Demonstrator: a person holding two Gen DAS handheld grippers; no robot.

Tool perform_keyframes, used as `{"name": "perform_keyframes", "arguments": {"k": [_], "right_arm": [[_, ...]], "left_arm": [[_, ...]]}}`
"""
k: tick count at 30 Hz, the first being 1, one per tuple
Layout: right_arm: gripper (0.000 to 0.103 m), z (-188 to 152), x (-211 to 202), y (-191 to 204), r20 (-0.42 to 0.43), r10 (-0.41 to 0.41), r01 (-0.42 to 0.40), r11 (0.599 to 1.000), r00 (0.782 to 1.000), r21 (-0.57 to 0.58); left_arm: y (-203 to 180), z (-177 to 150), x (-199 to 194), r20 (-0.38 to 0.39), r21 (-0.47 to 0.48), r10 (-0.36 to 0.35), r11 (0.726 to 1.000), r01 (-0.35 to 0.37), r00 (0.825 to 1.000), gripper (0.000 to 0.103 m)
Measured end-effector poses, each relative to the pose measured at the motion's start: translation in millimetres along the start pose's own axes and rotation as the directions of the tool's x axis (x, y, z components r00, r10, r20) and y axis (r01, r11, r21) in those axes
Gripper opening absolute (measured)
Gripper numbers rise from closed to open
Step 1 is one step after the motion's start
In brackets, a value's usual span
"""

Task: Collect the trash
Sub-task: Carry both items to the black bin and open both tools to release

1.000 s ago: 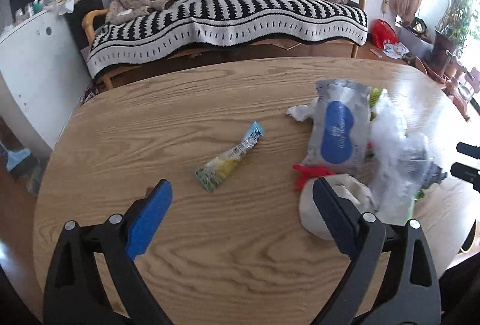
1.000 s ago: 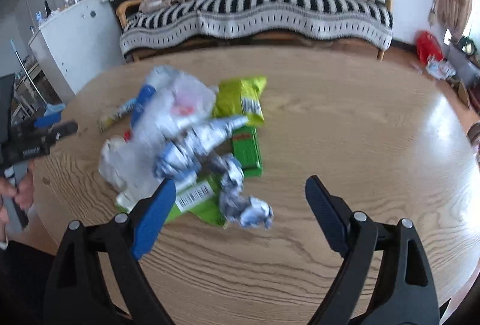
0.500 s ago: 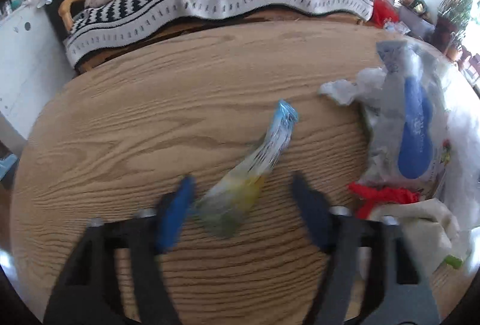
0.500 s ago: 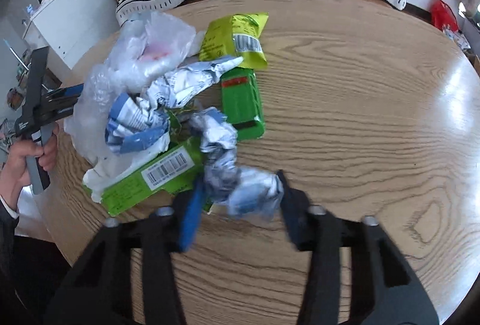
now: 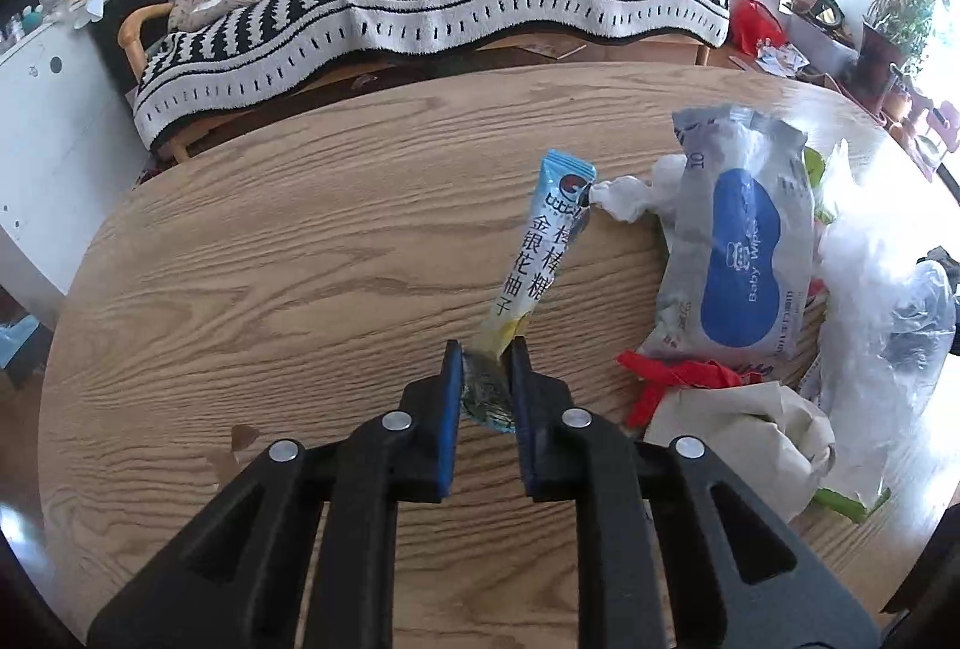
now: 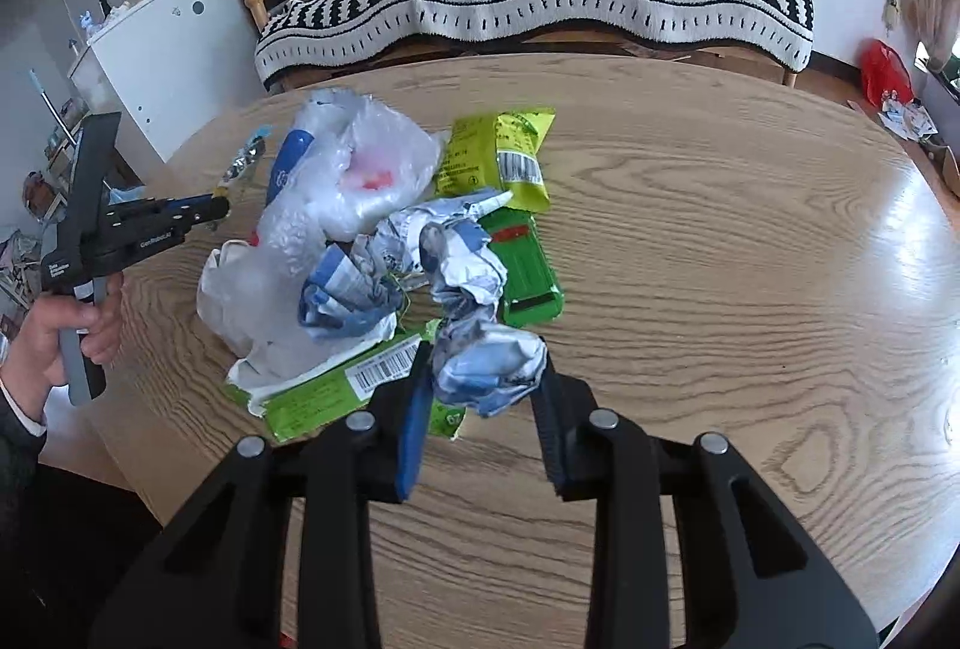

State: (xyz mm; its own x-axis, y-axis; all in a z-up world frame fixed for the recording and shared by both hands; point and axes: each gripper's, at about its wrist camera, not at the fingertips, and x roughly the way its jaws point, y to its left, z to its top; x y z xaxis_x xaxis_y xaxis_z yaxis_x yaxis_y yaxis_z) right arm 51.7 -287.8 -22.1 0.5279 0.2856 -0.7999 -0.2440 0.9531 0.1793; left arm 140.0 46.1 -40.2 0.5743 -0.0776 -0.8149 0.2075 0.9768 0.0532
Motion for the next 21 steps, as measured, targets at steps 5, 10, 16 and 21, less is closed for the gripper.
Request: {"name": "perform_keyframes", "arguments": {"k": [5,10,16,21], "right_arm": [[0.031,1,-7,0,0.018,-0.005,0.005,1.0,1.0,0.007],[0.031,3,-41,-7,0.083,-0.035,0.032,0.999,0.996,0.033],[0.031,-13,-129,-48,0.185,-0.124,0.11,0.991,0.975,0.081],[0.031,-71,-208,-125,0.177,-0.271,0.24,0.954,0.946,0.181]], "left_arm": [[-3,-1,-10,0.008,0.004,0.017,1.0,-0.017,1.0,0.015],[-17,5,-48,0.069,-0.029,0.034,0.999,-0.032,0.997,0.014],[-107,17,-112,0.135,-0.007,-0.103,0.994,0.105,0.985,0.015],[-251,20,-144,0.115,0.161,-0.306,0.944,0.286,0.945,0.015]]}}
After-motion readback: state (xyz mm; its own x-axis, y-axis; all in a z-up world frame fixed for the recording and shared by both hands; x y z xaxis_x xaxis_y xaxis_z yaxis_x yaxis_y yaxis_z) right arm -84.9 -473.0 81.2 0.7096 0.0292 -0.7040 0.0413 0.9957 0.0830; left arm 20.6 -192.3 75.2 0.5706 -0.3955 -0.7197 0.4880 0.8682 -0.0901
